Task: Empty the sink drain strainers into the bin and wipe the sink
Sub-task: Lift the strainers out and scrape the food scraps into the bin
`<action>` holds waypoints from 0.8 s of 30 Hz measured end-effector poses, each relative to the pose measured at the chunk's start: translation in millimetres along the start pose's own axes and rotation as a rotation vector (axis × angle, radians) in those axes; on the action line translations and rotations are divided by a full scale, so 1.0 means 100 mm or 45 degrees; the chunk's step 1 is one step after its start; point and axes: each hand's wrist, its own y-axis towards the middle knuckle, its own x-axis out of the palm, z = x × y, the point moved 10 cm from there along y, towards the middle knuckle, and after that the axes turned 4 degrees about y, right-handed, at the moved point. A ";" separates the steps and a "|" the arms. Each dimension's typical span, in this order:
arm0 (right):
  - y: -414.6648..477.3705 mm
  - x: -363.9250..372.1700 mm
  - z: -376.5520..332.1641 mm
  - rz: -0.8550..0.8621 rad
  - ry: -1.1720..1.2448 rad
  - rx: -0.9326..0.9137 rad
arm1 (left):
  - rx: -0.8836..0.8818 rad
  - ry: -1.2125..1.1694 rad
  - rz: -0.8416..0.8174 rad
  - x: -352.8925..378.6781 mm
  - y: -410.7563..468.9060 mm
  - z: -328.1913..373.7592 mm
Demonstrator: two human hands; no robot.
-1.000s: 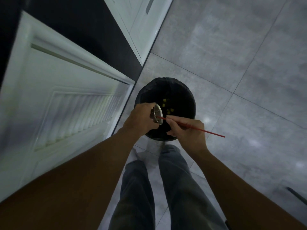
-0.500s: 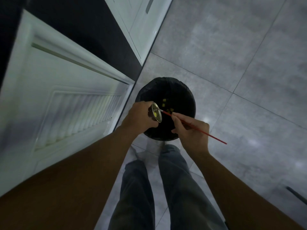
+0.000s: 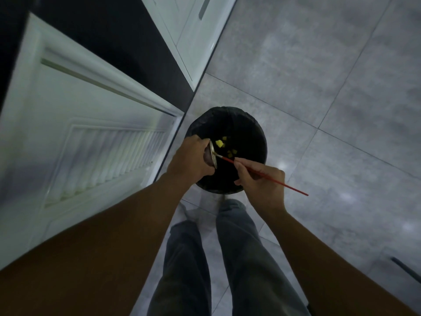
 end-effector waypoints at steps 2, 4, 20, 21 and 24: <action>-0.02 0.02 -0.02 -0.025 0.008 -0.013 | 0.001 0.011 -0.007 0.01 0.01 0.03; -0.02 0.10 -0.03 -0.078 -0.005 -0.007 | 0.006 0.009 -0.016 0.02 0.01 0.07; -0.39 -0.44 -0.51 0.144 -0.275 -0.088 | -0.007 -0.445 0.110 -0.32 -0.82 0.12; -0.45 -0.45 -0.60 0.128 -0.288 -0.095 | 0.013 -0.470 0.134 -0.41 -0.95 0.15; -0.66 -0.43 -1.00 0.076 -0.312 -0.171 | 0.087 -0.515 0.259 -0.77 -1.39 0.24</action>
